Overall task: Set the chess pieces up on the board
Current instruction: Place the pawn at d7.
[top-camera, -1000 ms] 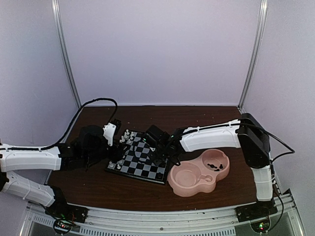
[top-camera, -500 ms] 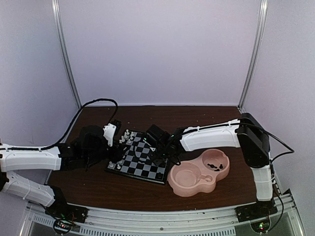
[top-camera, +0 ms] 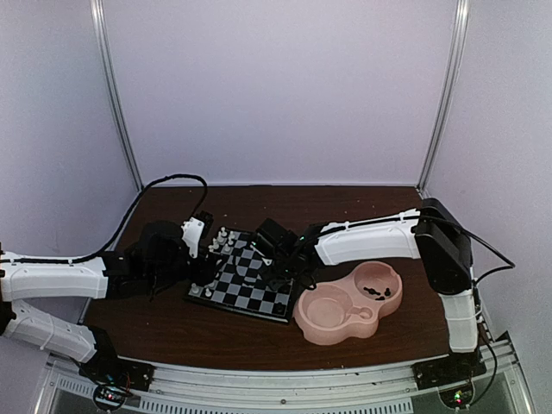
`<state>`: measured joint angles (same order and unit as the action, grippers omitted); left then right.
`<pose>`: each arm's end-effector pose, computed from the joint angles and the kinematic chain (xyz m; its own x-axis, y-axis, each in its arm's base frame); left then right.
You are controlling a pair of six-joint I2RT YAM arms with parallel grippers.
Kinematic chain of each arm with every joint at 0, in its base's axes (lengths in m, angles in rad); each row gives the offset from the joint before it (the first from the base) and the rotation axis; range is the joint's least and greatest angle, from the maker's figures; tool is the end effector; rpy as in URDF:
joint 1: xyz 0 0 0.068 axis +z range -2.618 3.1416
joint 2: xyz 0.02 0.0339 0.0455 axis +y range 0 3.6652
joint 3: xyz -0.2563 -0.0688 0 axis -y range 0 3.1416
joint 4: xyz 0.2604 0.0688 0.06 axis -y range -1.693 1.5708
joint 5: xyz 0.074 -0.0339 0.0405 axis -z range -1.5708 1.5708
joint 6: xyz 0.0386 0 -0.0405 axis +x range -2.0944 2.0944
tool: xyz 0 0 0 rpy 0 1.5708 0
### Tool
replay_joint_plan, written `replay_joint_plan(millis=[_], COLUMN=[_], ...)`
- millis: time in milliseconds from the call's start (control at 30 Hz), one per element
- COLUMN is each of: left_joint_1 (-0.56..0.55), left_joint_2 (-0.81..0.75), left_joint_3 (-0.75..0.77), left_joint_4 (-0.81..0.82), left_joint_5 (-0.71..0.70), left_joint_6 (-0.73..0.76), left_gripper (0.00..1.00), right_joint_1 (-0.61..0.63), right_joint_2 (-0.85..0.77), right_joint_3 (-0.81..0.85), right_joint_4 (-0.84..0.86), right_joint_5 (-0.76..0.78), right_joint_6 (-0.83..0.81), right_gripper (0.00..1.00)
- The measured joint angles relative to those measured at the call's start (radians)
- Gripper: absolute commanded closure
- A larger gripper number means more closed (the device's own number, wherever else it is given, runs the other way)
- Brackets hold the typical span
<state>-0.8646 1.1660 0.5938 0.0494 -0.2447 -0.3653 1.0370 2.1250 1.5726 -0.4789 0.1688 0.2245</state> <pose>0.1804 -0.1971 0.2029 -0.5177 0.0729 -0.8525 0.4465 0.8729 -0.1965 0.2425 0.3975 0.1497 -0.6047 -0.5919 -0.5329 -0.6874 0.7258 -0.0262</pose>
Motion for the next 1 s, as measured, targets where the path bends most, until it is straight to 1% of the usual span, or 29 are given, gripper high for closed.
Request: replay_joint_plan(millis=[500,867,1000], left_joint_1=[0.000,0.000,0.000], left_joint_2=[0.001,0.001,0.001], left_joint_3=[0.000,0.000,0.000], left_joint_4=[-0.016,-0.017,-0.018], left_joint_5=[0.006,0.005,0.005], left_joint_6=[0.000,0.001,0.001], left_gripper=[0.44,0.44,0.44], right_joint_1=[0.000,0.002,0.002], right_joint_2=[-0.020,-0.178,-0.267], right_joint_3=[-0.006,-0.073,-0.135], right_joint_4=[0.002,0.010,0.028], right_joint_5=[0.000,0.005,0.027], right_joint_6=[0.002,-0.010,-0.011], right_gripper=[0.71,0.70,0.70])
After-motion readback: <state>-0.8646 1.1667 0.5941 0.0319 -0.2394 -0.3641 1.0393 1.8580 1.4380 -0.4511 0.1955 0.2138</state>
